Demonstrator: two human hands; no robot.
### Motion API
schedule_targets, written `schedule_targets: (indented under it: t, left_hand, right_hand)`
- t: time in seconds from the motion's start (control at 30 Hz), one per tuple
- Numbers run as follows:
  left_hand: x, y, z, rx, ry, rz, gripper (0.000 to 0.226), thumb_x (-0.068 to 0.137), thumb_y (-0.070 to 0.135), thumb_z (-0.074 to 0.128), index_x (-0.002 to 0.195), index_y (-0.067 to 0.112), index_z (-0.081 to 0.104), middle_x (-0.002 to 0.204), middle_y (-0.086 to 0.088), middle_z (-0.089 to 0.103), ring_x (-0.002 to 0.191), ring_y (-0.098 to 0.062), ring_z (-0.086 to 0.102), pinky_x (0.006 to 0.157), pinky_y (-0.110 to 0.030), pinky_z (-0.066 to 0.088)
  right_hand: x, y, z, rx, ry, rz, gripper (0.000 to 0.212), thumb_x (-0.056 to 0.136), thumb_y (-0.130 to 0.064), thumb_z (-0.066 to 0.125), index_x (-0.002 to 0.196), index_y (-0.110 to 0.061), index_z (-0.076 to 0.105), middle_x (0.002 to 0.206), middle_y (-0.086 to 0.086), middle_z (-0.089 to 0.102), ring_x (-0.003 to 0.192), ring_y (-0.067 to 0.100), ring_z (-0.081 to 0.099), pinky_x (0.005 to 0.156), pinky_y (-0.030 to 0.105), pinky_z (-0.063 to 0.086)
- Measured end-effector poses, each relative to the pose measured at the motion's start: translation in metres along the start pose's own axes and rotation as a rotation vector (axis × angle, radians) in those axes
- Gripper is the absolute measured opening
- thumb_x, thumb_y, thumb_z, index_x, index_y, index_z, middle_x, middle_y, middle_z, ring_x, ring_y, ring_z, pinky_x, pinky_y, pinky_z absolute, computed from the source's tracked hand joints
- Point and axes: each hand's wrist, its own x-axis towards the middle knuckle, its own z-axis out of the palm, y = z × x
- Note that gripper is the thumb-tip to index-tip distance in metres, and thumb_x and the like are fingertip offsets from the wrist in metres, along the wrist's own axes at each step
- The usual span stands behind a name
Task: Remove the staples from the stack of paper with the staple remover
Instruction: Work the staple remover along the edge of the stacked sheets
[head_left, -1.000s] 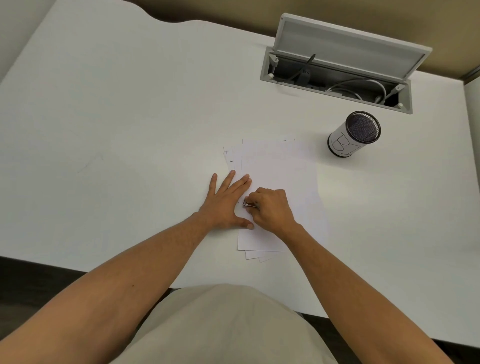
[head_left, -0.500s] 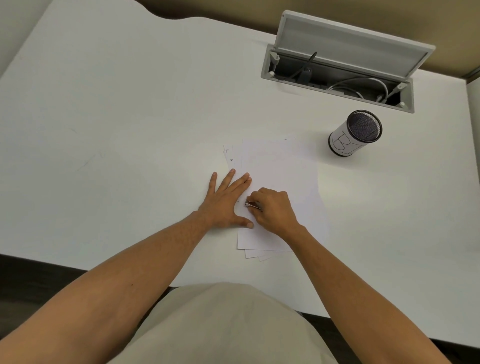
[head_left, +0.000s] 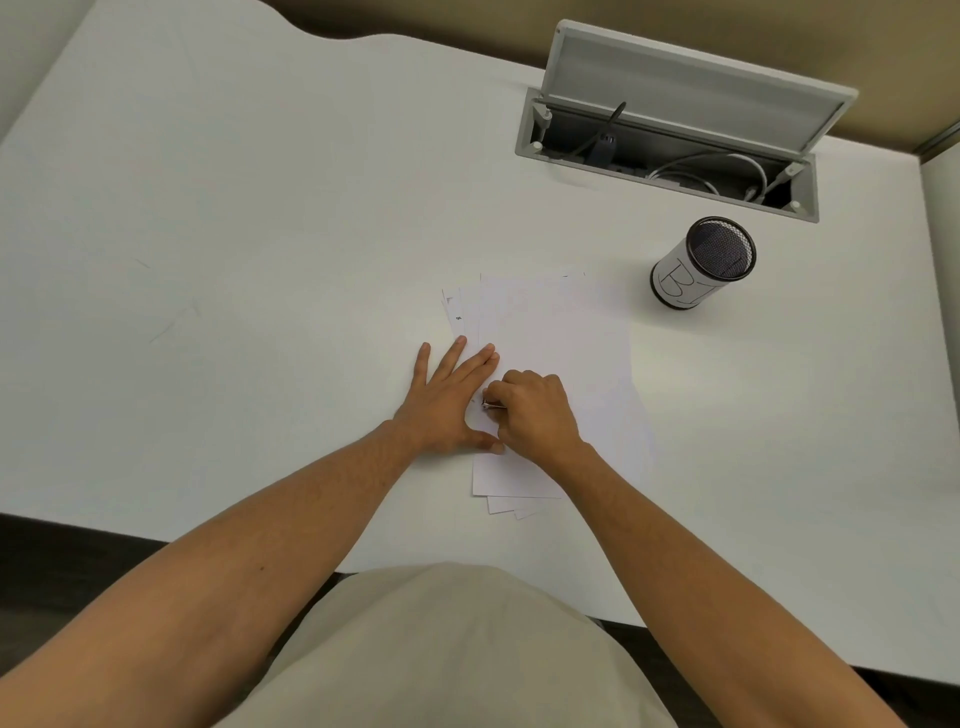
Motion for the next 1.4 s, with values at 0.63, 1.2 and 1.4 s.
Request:
schedule_targets:
  t: [0.63,1.2,1.4]
  left_hand:
    - [-0.001,-0.003,0.002,-0.014,0.024,0.013,0.123,0.063,0.091,0.046,0.154,0.028,-0.008,0.162,0.014,-0.013,0.144,-0.012,-0.029,0.111,-0.053,-0.027]
    - [0.001,-0.003,0.003,-0.025,0.024,0.014,0.123,0.063,0.091,0.047,0.154,0.029,-0.006,0.163,0.012,-0.01,0.144,-0.013,-0.029,0.11,-0.053,-0.028]
    - [0.004,-0.002,0.004,-0.002,0.002,-0.011,0.127,0.06,0.092,0.047,0.153,0.029,-0.011,0.162,0.012,-0.014,0.144,-0.014,-0.029,0.11,-0.053,-0.027]
  right_hand:
    - [0.002,0.013,-0.009,0.193,-0.066,0.118,0.011,0.086,-0.023,0.067,0.095,-0.017,0.069,0.087,-0.001,0.067,0.078,0.02,0.061,0.07,0.036,0.049]
    - [-0.001,0.0,-0.004,0.007,0.042,-0.092,0.014,0.077,-0.005,0.072,0.082,-0.017,0.067,0.082,-0.001,0.068,0.08,0.024,0.058,0.084,0.041,0.034]
    - [-0.016,0.003,0.008,-0.086,0.199,-0.201,0.03,0.059,-0.014,0.088,0.078,-0.012,0.064,0.075,0.004,0.062,0.074,0.028,0.057,0.081,0.044,0.043]
